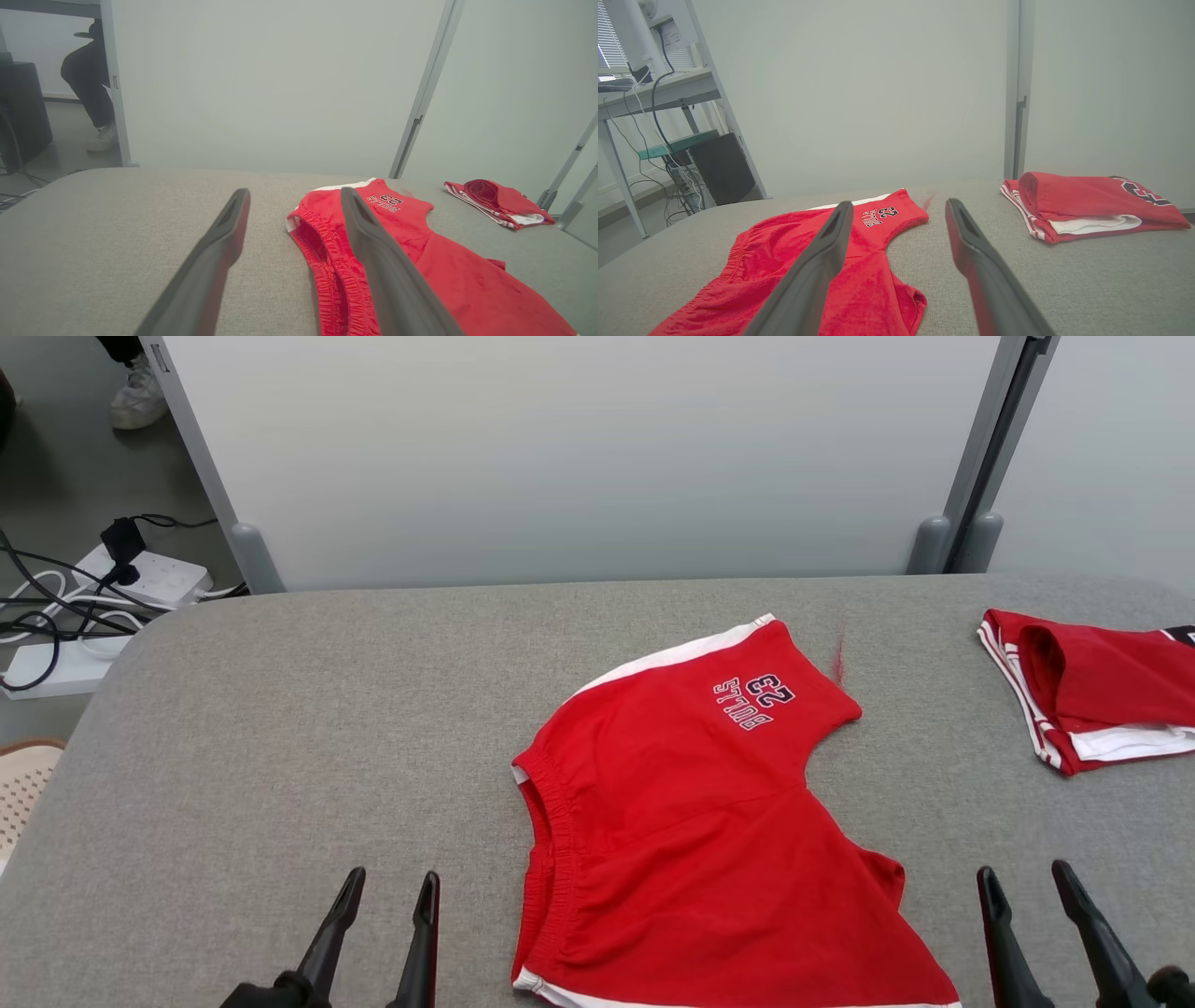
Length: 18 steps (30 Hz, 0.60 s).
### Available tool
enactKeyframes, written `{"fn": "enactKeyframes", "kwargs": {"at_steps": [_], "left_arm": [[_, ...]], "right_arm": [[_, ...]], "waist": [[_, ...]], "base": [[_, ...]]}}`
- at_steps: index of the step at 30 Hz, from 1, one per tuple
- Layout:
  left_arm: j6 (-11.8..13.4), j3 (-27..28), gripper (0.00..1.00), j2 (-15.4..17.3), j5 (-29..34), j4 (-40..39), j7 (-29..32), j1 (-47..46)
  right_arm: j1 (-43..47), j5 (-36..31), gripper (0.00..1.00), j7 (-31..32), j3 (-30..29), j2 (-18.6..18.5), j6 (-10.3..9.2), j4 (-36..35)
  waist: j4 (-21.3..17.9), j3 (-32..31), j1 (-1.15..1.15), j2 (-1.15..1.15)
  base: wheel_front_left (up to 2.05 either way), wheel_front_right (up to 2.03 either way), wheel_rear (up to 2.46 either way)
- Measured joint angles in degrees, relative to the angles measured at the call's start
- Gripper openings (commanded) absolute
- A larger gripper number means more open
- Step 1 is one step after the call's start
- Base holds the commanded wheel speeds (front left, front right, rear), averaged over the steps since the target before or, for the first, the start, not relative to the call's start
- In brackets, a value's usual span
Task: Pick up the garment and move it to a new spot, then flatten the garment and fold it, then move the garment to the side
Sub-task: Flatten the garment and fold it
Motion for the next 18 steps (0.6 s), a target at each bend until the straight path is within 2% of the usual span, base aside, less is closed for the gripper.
{"fn": "enactKeyframes", "kwargs": {"at_steps": [10,14,18], "left_arm": [[-4.3,2.1,1.00,-1.8,2.8,1.6,0.0,1.8],[-6.7,0.7,1.00,-1.8,3.0,5.1,0.0,1.8],[-7.6,-1.2,1.00,-1.6,3.1,9.6,0.4,1.4]], "right_arm": [[1.8,1.7,1.00,0.0,0.8,-0.4,0.00,1.9],[2.4,4.5,1.00,0.0,3.2,-2.2,0.00,7.2],[2.2,7.7,1.00,0.1,5.6,-4.3,0.00,13.9]], "waist": [[0.1,0.4,0.00,0.00],[0.4,0.7,0.00,0.00],[0.6,1.2,0.00,0.00]], "base": [[0.00,0.00,0.00],[0.00,0.00,0.00],[0.00,0.00,0.00]]}}
